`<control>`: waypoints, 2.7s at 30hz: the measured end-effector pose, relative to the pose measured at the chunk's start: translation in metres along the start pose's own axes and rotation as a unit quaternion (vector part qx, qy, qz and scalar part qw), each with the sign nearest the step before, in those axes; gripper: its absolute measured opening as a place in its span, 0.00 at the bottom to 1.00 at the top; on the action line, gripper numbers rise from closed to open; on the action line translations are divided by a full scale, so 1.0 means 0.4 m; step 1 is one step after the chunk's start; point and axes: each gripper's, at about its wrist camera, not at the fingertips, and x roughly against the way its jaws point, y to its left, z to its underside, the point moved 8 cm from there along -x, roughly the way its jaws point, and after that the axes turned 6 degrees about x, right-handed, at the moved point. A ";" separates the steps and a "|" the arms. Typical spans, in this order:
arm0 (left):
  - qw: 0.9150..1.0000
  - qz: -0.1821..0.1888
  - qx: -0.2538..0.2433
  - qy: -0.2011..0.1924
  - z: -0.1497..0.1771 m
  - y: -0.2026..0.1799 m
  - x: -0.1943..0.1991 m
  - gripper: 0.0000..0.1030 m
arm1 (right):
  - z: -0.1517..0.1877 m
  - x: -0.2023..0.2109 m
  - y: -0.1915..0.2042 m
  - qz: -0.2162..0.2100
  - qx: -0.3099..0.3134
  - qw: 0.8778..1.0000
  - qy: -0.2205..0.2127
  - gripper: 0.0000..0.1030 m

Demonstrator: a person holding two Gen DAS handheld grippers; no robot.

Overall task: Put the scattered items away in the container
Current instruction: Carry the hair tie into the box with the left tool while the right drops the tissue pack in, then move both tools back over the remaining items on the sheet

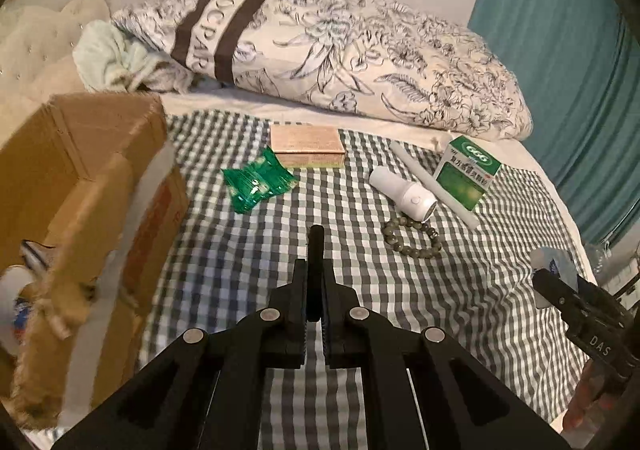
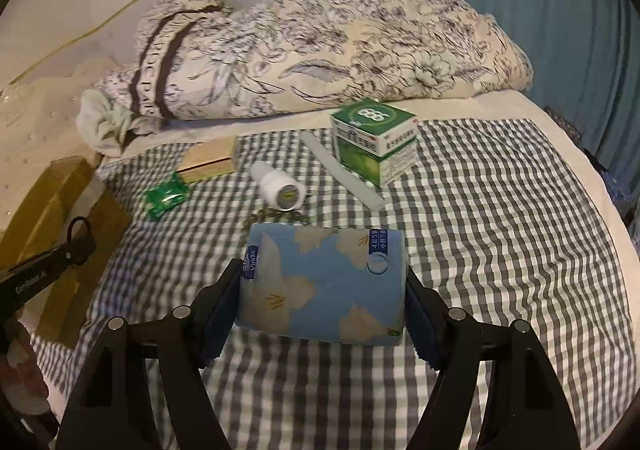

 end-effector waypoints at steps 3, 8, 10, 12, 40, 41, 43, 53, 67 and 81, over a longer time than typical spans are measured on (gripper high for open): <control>1.000 0.001 -0.002 -0.011 0.000 -0.001 0.053 0.06 | -0.007 0.032 0.038 -0.009 0.011 1.000 -0.006 0.71; 1.000 -0.006 -0.006 -0.027 -0.001 0.008 0.127 0.06 | -0.019 0.096 0.110 -0.026 0.035 0.999 -0.026 0.71; 0.999 -0.006 -0.004 -0.032 0.000 0.014 0.156 0.06 | -0.022 0.118 0.132 -0.034 0.042 0.998 -0.031 0.71; 0.999 -0.009 -0.003 -0.039 -0.001 0.023 0.188 0.06 | -0.026 0.142 0.155 -0.037 0.050 0.997 -0.038 0.71; 0.989 -0.086 0.090 -0.073 -0.045 0.436 0.363 0.06 | -0.125 0.187 0.688 -0.168 0.155 0.972 -0.060 0.71; 0.989 -0.090 0.097 -0.073 -0.044 0.454 0.359 0.06 | -0.129 0.178 0.710 -0.174 0.157 0.970 -0.059 0.71; 0.988 -0.090 0.108 -0.071 -0.043 0.489 0.349 0.06 | -0.140 0.150 0.764 -0.184 0.166 0.967 -0.052 0.71; 0.986 -0.091 0.126 -0.060 -0.053 0.583 0.262 0.09 | -0.173 0.017 0.927 -0.212 0.187 0.959 -0.029 0.73; 0.985 -0.097 0.107 -0.094 -0.060 0.539 0.285 0.91 | -0.216 0.038 0.825 -0.191 0.124 0.971 -0.068 0.89; 0.994 -0.052 0.045 -0.088 -0.049 0.269 0.270 0.99 | -0.119 0.040 0.322 -0.063 0.040 0.995 -0.068 0.89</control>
